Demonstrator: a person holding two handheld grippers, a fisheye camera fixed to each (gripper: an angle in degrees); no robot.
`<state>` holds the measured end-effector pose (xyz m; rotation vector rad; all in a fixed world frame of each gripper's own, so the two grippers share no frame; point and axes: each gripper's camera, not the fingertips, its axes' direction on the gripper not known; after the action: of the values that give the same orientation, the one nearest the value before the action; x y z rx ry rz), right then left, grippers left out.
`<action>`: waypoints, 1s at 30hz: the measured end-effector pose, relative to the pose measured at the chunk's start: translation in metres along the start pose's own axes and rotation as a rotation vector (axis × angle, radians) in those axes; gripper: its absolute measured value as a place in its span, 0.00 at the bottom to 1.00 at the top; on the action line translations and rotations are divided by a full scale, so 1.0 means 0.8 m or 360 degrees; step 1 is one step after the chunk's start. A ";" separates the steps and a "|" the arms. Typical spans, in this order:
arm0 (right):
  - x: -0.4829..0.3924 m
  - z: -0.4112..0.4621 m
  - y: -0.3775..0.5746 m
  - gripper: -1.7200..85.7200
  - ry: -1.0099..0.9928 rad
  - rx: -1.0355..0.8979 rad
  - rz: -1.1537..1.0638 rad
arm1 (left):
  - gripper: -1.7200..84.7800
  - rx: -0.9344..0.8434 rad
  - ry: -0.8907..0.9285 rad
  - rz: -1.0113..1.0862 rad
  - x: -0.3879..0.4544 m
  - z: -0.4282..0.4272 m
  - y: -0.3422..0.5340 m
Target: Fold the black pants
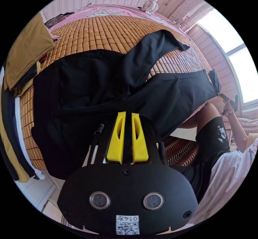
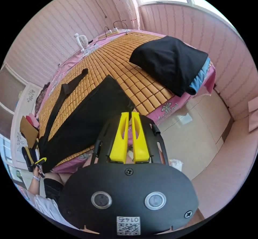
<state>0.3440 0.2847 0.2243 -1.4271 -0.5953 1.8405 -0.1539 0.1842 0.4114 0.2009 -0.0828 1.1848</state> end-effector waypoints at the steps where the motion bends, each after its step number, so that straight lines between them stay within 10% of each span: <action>1: -0.003 -0.004 0.003 0.05 0.0051 0.0010 -0.0039 | 0.07 0.0007 0.0014 -0.0008 -0.001 0.000 0.002; 10: -0.049 -0.006 0.010 0.10 0.0275 0.0091 -0.0217 | 0.08 0.0205 0.0025 0.0015 0.003 -0.042 0.024; 18: -0.300 0.138 -0.047 0.12 -0.0110 -0.0038 -0.0859 | 0.09 0.0514 -0.0266 -0.0376 -0.092 -0.080 0.029; 30: -0.501 0.327 -0.092 0.06 0.0009 -0.0250 -0.0999 | 0.12 0.0362 -0.0575 -0.0414 -0.122 -0.019 -0.006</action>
<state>0.1634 0.0400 0.6015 -1.1595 -1.0645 1.3100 -0.1868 0.0965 0.3796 0.6078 -0.2317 0.8866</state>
